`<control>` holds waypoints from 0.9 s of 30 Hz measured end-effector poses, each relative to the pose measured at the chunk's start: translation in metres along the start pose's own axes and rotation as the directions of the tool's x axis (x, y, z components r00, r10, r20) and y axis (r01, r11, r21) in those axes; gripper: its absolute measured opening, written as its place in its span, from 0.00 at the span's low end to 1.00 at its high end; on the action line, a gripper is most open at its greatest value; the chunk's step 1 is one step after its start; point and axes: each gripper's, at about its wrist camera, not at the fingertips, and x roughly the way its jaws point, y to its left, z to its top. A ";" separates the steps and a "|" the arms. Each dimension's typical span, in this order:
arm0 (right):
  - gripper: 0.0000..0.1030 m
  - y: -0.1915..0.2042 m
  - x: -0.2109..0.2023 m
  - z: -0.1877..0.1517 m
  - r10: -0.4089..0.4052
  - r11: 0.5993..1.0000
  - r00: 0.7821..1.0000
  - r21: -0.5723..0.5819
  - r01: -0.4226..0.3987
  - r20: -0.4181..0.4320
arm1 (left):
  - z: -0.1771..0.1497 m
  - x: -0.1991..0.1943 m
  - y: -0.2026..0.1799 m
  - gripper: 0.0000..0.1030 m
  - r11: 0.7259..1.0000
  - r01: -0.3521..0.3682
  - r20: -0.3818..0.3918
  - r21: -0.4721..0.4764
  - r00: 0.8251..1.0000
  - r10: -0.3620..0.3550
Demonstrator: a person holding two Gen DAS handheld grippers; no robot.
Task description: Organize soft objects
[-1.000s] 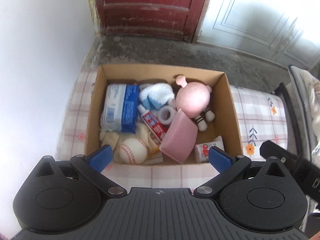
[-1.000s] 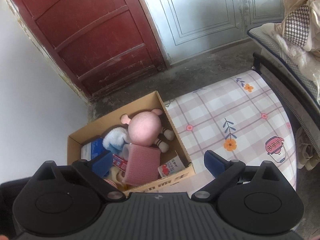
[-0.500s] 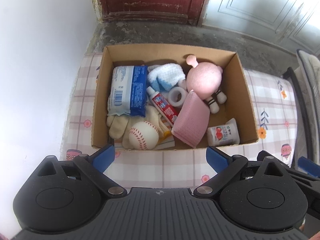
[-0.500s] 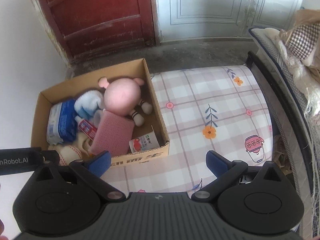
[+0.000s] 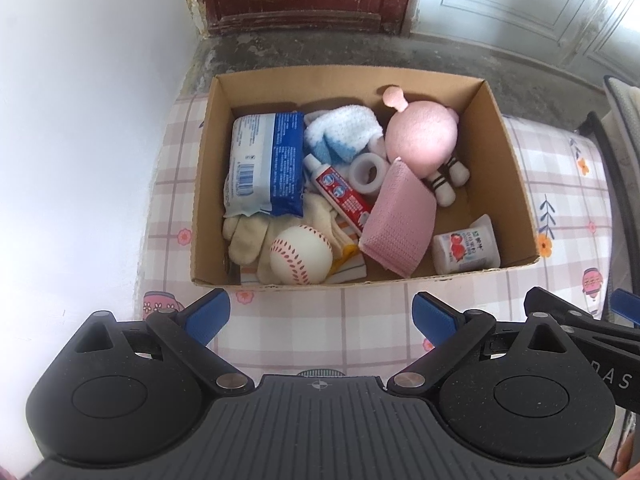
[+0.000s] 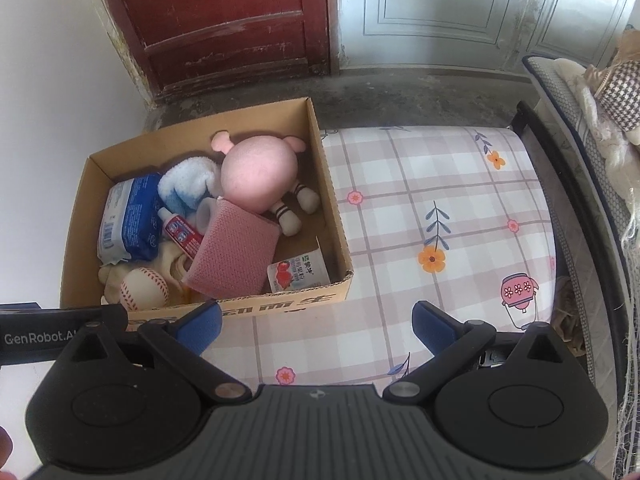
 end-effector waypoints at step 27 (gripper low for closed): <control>1.00 0.011 0.013 0.000 0.001 1.000 0.999 -0.029 -0.002 -0.048 | -0.002 0.009 0.005 0.93 0.999 -0.041 -0.015 0.022 0.999 0.042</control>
